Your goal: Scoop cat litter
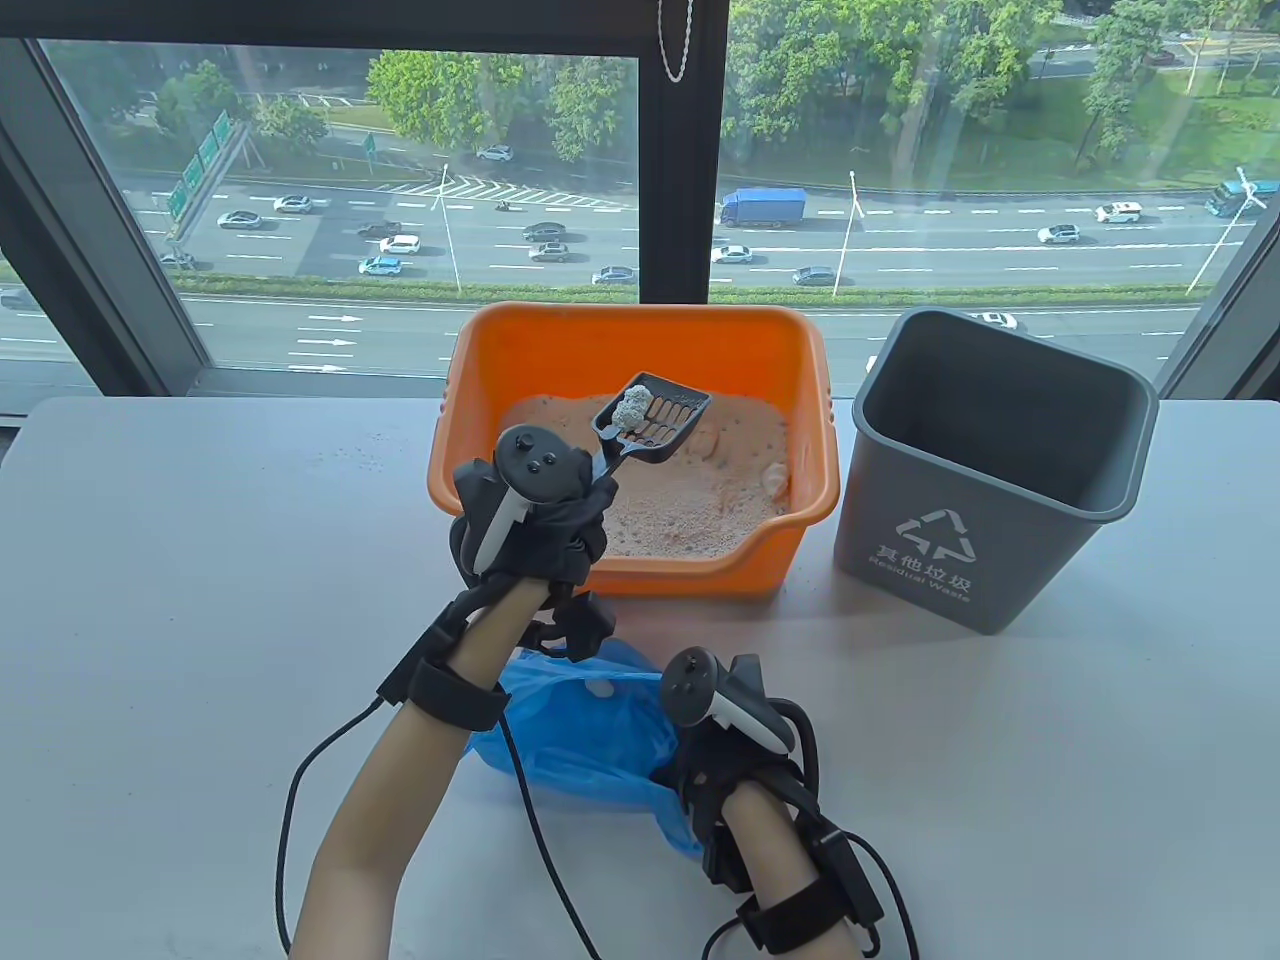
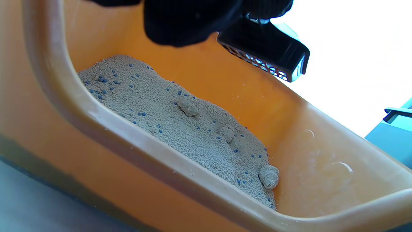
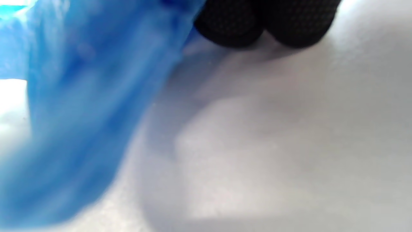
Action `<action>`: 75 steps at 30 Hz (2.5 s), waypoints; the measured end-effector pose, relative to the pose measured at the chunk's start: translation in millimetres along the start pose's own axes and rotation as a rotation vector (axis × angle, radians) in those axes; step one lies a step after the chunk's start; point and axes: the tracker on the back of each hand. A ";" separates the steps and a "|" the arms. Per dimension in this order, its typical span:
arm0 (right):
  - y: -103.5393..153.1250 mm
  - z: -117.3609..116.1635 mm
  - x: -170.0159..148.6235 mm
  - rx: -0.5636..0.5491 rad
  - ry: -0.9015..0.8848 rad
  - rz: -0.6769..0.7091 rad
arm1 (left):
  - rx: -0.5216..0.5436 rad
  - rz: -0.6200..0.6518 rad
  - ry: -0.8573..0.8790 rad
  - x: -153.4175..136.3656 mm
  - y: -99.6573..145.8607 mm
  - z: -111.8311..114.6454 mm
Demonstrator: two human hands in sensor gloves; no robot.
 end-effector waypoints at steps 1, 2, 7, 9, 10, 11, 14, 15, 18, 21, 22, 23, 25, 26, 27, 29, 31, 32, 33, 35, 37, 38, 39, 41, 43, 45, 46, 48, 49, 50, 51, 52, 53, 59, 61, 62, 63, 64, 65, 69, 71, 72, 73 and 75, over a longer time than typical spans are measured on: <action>0.1 0.0 0.1 0.000 0.000 0.000 | -0.002 0.007 0.009 -1.1 2.5 -2.9; 0.0 0.0 0.0 0.000 0.000 0.000 | -0.005 0.014 0.020 -2.2 4.6 -5.5; 0.3 -0.1 0.2 -0.001 0.001 0.000 | -0.034 0.084 0.071 -9.5 24.1 -24.8; 0.3 -0.1 0.2 -0.001 0.001 0.000 | -0.055 0.116 0.087 -13.5 35.5 -34.6; 0.3 -0.1 0.2 -0.001 0.001 0.000 | -0.064 0.129 0.090 -16.1 41.9 -40.0; 0.3 -0.1 0.2 -0.001 0.001 0.000 | -0.071 0.141 0.091 -19.4 49.3 -46.0; 0.3 -0.1 0.2 -0.001 0.001 0.000 | -0.099 0.159 0.096 -29.7 66.9 -59.6; 0.3 -0.1 0.2 -0.001 0.001 0.000 | -0.107 0.164 0.102 -35.4 74.7 -65.3; 0.9 -0.2 0.2 -0.005 0.005 -0.003 | -0.156 0.178 0.111 -53.7 95.5 -78.8; 0.8 -0.3 0.2 -0.005 0.006 -0.004 | -0.213 0.184 0.120 -72.6 116.9 -86.7; 0.7 -0.3 0.1 -0.005 0.006 -0.005 | -0.224 0.187 0.119 -75.9 120.9 -87.4; 0.8 -0.4 0.2 -0.006 0.007 -0.005 | -0.247 0.191 0.114 -82.1 128.9 -88.4; 0.8 -0.4 0.2 -0.006 0.008 -0.007 | -0.281 0.200 0.100 -91.1 141.0 -88.2; 0.8 -0.4 0.2 -0.006 0.009 -0.007 | -0.301 0.204 0.091 -95.4 147.3 -87.4; 0.9 -0.5 0.2 -0.006 0.009 -0.007 | -0.317 0.210 0.082 -98.6 152.1 -86.4; 0.9 -0.5 0.3 -0.006 0.010 -0.008 | -0.364 0.225 0.059 -104.1 161.8 -82.9; 1.0 -0.6 0.3 -0.006 0.010 -0.009 | -0.423 0.239 0.028 -106.8 168.3 -77.5; 0.9 -0.6 0.3 -0.006 0.011 -0.009 | -0.451 0.239 0.014 -107.5 170.6 -74.7; 0.9 -0.7 0.4 -0.007 0.011 -0.010 | -0.484 0.241 -0.008 -108.0 172.9 -70.4; 0.9 -0.7 0.6 -0.006 0.012 -0.011 | -0.531 0.247 -0.040 -107.7 174.3 -63.5; 0.9 -0.8 0.7 -0.006 0.012 -0.011 | -0.581 0.249 -0.071 -105.5 173.3 -55.1; 0.9 -0.8 0.6 -0.007 0.011 -0.011 | -0.596 0.244 -0.090 -103.8 171.8 -50.9; 0.9 -0.9 0.7 -0.007 0.011 -0.011 | -0.600 0.238 -0.105 -102.0 170.2 -47.8; 0.8 -0.9 0.8 -0.007 0.011 -0.011 | -0.599 0.216 -0.173 -94.4 163.4 -39.6; 0.8 -0.9 0.8 -0.006 0.011 -0.010 | -0.582 0.188 -0.244 -84.5 156.9 -33.5; 0.7 -1.0 0.9 -0.006 0.011 -0.010 | -0.533 0.167 -0.350 -68.0 148.9 -26.0; 0.7 -1.0 0.8 -0.006 0.011 -0.010 | -0.513 0.164 -0.391 -61.1 146.2 -23.0; 0.8 -1.0 0.9 -0.006 0.011 -0.010 | -0.508 0.157 -0.472 -47.9 141.2 -16.1; 0.8 -1.0 0.9 -0.006 0.011 -0.010 | -0.514 0.155 -0.506 -42.5 139.1 -13.1; 0.8 -1.0 0.9 -0.006 0.011 -0.010 | -0.520 0.153 -0.527 -38.4 137.2 -10.5; 0.8 -1.0 0.9 -0.006 0.011 -0.010 | -0.520 0.152 -0.538 -36.0 136.1 -9.2; 0.8 -1.0 0.9 -0.006 0.011 -0.010 | -0.513 0.158 -0.548 -33.5 135.1 -8.5; 0.8 -1.0 0.9 -0.006 0.011 -0.010 | -0.508 0.155 -0.548 -33.1 134.7 -8.8; 0.8 -1.0 0.9 -0.006 0.011 -0.010 | -0.439 0.128 -0.539 -37.8 138.7 -23.1; 0.8 -1.0 0.9 -0.006 0.011 -0.010 | -0.440 0.157 -0.519 -34.6 137.6 -22.1; 1.0 -1.4 1.2 -0.005 0.010 -0.009 | -0.452 0.181 -0.514 -31.4 135.9 -19.1; 0.9 -1.4 1.2 -0.006 0.011 -0.009 | -0.462 0.185 -0.514 -29.5 135.0 -17.0; 1.0 -1.5 1.2 -0.007 0.012 -0.009 | -0.477 0.180 -0.525 -27.0 133.5 -13.9; 1.0 -1.5 1.1 -0.007 0.012 -0.009 | -0.481 0.172 -0.545 -25.4 132.8 -12.4; 0.8 -1.5 1.0 -0.006 0.015 -0.008 | -0.453 0.121 -0.592 -28.1 135.3 -17.3; 0.7 -1.6 1.2 -0.006 0.015 -0.008 | -0.441 0.102 -0.566 -35.2 140.5 -25.6; 0.6 -1.6 1.2 -0.006 0.015 -0.009 | -0.435 0.094 -0.548 -38.8 143.2 -29.3; 0.7 -1.7 1.1 -0.006 0.015 -0.009 | -0.428 0.087 -0.528 -44.0 146.4 -33.9; 0.7 -1.8 1.2 -0.006 0.014 -0.008 | -0.418 0.067 -0.498 -51.5 152.8 -42.6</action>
Point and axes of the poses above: the tracker on the back of each hand, its own x axis roughly to the thumb side, its own y axis roughly from the fingertips to the wrist, z = x × y, and after that the axes turned 6 degrees about z, right-handed
